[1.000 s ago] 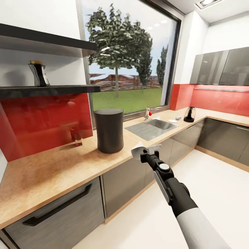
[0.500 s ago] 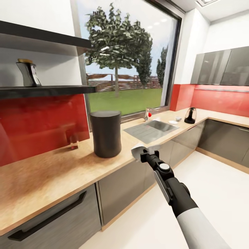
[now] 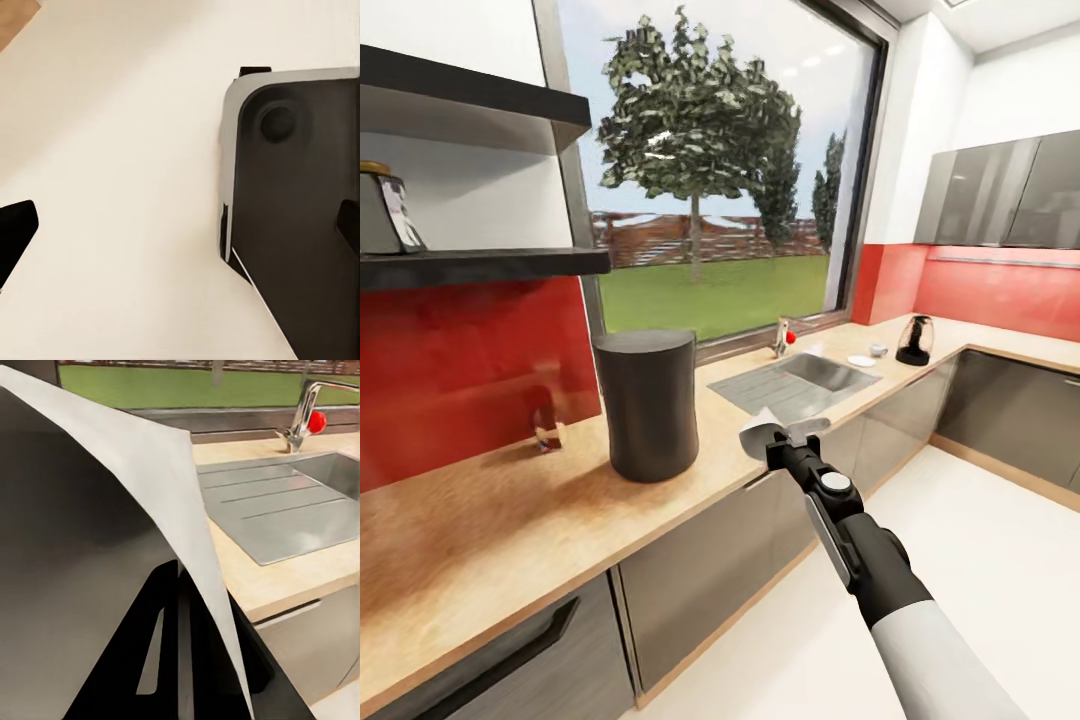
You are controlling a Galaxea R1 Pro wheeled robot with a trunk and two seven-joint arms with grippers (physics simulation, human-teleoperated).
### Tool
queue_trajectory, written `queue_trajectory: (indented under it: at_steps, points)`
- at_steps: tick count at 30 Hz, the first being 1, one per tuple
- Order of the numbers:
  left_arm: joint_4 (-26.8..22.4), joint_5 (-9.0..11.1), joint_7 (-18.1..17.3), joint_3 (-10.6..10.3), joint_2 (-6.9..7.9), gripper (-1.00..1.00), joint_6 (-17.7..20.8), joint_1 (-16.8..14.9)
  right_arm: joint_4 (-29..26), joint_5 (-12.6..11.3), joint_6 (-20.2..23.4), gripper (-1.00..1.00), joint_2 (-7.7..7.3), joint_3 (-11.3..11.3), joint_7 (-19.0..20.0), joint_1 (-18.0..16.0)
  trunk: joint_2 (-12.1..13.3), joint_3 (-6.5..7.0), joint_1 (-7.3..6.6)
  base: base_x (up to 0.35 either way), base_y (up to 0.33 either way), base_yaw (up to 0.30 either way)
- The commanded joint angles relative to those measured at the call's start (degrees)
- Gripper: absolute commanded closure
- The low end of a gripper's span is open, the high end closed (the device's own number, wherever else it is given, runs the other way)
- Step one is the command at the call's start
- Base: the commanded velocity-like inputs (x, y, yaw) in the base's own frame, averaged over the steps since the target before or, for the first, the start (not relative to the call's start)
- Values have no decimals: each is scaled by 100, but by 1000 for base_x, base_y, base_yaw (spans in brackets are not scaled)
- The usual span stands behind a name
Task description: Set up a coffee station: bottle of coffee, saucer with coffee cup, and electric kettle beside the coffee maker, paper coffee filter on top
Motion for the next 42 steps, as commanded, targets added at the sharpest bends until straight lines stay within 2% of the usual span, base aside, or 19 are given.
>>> queue_trajectory:
  at_steps: [1, 3, 6, 14, 17, 20, 24, 27, 35, 42]
  points:
    - [7, -4, -1, -2, -27, -100, -209, -2, -6, -15, 29, 100, -2, 1, -1, -1, -3, -2, 5, 318, -34, 0]
    - [8, -10, -19, -14, -75, -100, -497, -2, -6, -16, 29, 100, -4, 1, 1, -2, -3, -2, 5, 320, -18, 0]
    - [9, -72, -28, -77, -100, -100, -691, -2, -6, -18, 29, 100, -4, -5, 2, -1, -3, -2, 5, 325, -6, -17]
    - [6, -125, -31, -135, -135, -100, -792, -3, -6, -21, 29, 100, -5, -8, 2, -1, -3, -2, 5, 332, -1, -229]
    - [8, -155, -31, -141, -199, -100, -829, -3, -6, -21, 29, 100, -5, -8, 2, -1, -3, -2, 5, 334, 0, -285]
    - [9, -358, -31, -146, -307, -100, -843, -3, -6, -21, 29, 100, -5, -7, 2, -2, -3, -2, 5, 334, 0, -287]
    - [9, -791, -12, -122, -410, -100, -856, -3, -6, -21, 29, 100, -5, -8, 1, -4, -3, -2, 5, 334, 0, -288]
    - [9, -878, -7, -114, -426, -100, -858, -3, -6, -18, 29, 100, -5, -8, 2, -2, -3, -2, 5, 333, 0, -288]
    - [9, -926, -10, -105, -452, -100, -858, -3, -6, -17, 29, 100, -5, -8, 2, -1, -3, -2, 5, 330, -29, -289]
    - [9, -933, -10, -112, -515, -100, -854, -3, -6, -19, 29, 100, -5, -8, 2, -1, -3, -2, 5, 233, -183, -288]
